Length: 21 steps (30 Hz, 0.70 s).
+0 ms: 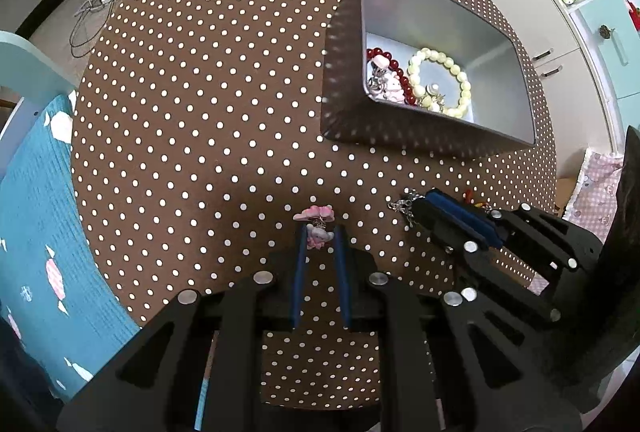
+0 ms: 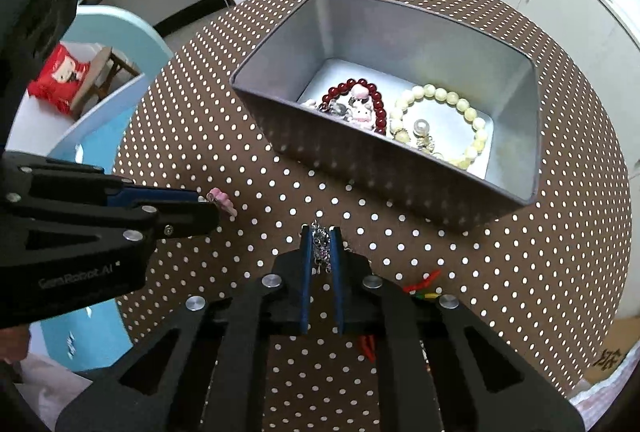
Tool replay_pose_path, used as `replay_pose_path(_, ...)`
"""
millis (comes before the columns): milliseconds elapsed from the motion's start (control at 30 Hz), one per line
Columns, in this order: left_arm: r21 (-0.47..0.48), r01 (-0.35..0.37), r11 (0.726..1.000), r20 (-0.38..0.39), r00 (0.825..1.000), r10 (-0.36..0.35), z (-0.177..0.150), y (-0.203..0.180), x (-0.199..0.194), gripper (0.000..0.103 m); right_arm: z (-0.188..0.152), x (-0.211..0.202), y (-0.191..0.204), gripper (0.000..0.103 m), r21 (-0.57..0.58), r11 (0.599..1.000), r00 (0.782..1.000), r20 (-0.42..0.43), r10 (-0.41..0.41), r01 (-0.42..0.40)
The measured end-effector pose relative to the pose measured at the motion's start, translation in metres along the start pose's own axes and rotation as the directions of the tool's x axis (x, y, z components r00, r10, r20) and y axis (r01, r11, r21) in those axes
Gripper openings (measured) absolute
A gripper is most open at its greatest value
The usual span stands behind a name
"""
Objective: Organize jewelry
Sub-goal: 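Carry the chain and pink charm into the tin box and open both tools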
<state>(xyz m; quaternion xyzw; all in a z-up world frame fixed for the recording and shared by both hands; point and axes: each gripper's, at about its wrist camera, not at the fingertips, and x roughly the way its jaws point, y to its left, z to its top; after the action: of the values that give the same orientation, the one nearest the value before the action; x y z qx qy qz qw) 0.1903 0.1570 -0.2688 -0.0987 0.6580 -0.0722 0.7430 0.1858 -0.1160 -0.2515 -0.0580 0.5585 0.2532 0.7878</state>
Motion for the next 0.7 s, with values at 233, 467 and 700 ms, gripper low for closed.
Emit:
replay_pose_path(233,0.045,-0.024,0.999,0.064,0.998,0.021,-0.001,0.0,-0.025,0.014,0.001,-0.028,-0.013,0.008,0.078,0.996,0.998,0.054,0.033,-0.038)
replay_pose_path(467,0.07,-0.016,0.997,0.13,0.992,0.007,0.0,-0.003,-0.056,0.014,0.003,-0.057,-0.019,0.008,0.087,0.996,0.992,0.123,0.009,-0.02)
replay_pose_path(700,0.097,0.003,0.995,0.205,0.978,-0.023,0.007,-0.016,-0.093,0.014,0.014,-0.078,-0.02,0.008,0.105,0.994,0.982,0.188,-0.009,-0.011)
